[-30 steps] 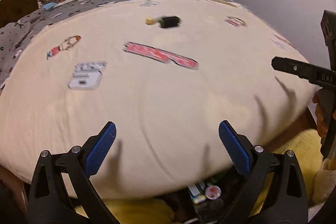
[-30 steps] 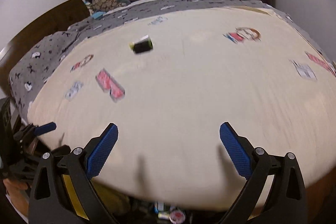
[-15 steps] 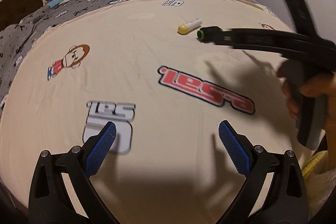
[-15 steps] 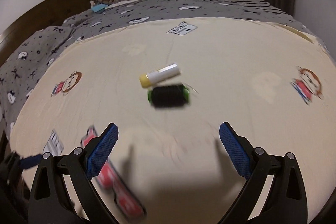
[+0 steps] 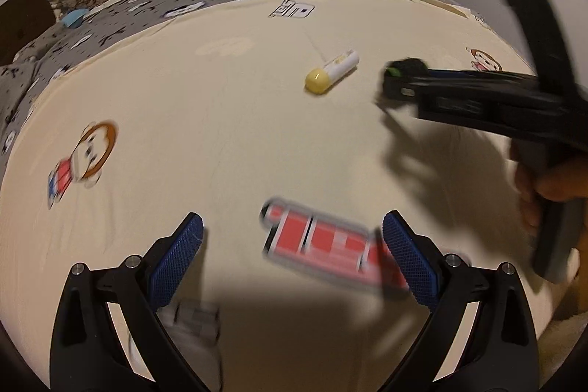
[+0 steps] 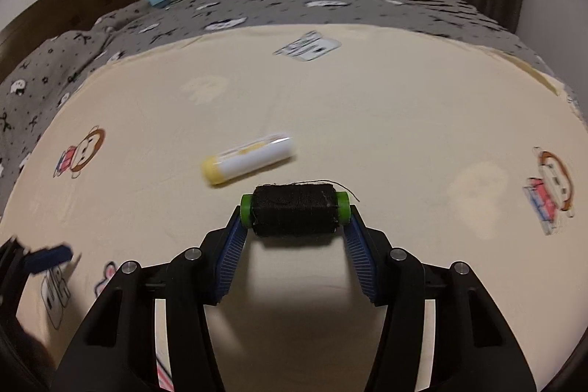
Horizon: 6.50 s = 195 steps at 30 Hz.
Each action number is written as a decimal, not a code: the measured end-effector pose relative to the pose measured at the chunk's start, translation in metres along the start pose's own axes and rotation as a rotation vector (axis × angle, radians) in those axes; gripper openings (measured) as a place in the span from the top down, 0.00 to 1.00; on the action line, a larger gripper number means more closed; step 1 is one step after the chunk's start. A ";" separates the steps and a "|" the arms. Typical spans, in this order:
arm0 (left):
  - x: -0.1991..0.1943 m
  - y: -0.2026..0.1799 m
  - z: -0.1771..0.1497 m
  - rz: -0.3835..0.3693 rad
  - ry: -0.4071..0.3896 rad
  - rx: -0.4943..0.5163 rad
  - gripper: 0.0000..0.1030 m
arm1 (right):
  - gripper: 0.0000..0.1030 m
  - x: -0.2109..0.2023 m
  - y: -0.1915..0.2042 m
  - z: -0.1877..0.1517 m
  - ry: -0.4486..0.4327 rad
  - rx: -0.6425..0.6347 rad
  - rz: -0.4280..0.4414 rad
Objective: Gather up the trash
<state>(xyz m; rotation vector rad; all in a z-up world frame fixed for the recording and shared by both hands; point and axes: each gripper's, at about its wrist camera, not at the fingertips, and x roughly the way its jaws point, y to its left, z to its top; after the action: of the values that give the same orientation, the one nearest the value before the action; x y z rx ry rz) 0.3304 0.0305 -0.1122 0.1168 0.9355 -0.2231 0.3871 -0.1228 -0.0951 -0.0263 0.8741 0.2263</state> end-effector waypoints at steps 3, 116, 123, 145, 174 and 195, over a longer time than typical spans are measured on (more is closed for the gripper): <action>0.020 -0.005 0.026 0.000 -0.014 -0.005 0.11 | 0.47 -0.013 -0.026 -0.002 -0.007 0.011 -0.031; -0.170 -0.130 -0.233 -0.068 -0.122 -0.057 0.08 | 0.03 -0.252 -0.032 -0.302 -0.184 0.159 -0.014; -0.234 -0.130 -0.206 -0.001 -0.316 -0.062 0.08 | 0.03 -0.306 -0.023 -0.275 -0.315 0.104 -0.087; -0.312 -0.127 -0.184 0.132 -0.540 -0.083 0.08 | 0.03 -0.374 -0.008 -0.250 -0.476 0.116 -0.226; -0.315 -0.128 -0.190 0.129 -0.538 -0.087 0.08 | 0.03 -0.372 -0.007 -0.252 -0.475 0.139 -0.233; -0.315 -0.127 -0.190 0.127 -0.537 -0.090 0.08 | 0.03 -0.373 -0.002 -0.252 -0.475 0.140 -0.227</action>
<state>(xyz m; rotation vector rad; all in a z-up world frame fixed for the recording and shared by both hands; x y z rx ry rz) -0.0296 -0.0113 0.0298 0.0289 0.4005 -0.0861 -0.0340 -0.2227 0.0270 0.0570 0.4070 -0.0442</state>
